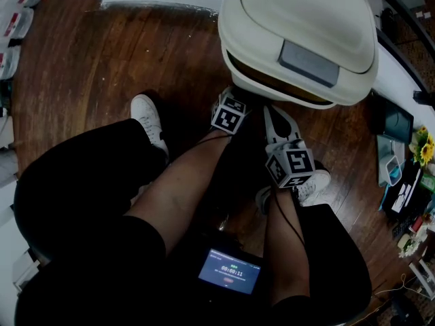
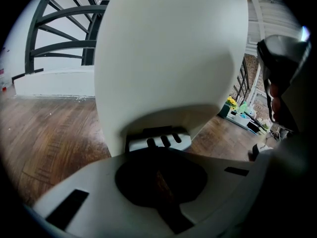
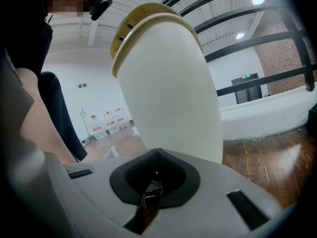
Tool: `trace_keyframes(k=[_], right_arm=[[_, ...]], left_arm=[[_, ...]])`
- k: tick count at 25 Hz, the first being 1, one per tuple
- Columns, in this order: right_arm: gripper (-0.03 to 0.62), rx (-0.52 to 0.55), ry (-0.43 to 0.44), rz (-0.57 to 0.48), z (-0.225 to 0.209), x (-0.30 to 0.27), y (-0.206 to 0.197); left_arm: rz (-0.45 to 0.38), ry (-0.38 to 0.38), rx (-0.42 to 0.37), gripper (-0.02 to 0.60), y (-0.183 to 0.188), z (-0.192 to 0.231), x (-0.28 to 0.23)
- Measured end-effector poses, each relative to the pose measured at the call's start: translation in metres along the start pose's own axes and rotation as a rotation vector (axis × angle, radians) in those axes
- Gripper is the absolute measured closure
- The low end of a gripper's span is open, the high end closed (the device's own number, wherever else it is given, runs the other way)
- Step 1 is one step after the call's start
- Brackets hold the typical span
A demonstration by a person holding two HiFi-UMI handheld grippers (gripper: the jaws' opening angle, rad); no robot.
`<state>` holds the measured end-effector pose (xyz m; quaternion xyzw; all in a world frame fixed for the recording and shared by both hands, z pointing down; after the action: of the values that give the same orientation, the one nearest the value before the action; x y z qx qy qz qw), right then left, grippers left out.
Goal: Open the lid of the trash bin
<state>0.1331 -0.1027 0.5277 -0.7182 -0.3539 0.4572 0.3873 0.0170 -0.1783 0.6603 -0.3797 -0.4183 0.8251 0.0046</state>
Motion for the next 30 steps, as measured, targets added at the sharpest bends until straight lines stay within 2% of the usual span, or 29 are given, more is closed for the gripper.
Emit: trace_keyframes(k=[7, 17, 30], right_arm=[[0.588, -0.004, -0.004, 0.006, -0.0015, 0.0009, -0.0032], [0.588, -0.009, -0.009, 0.008, -0.0011, 0.0019, -0.0045], [0.588, -0.028, -0.021, 0.013, -0.0049, 0.0023, -0.0068]], left_arm=[[0.010, -0.006, 0.014, 0.555, 0.0000, 0.0009, -0.0010], [0.056, 0.015, -0.015, 0.555, 0.0035, 0.0013, 0.0009], [0.102, 0.029, 0.015, 0.555, 0.0033, 0.0005, -0.0047]])
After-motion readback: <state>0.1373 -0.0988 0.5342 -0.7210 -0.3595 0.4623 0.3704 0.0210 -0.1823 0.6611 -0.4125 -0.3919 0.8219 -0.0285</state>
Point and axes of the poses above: the fingertips, and each gripper's own axes: x backward along the fingers, z to its left, y out of its top, the point moved 9 cm from there along x, backward along the fingers, and after that the axes turned 10 degrees about -y, right-handed, at the moved point
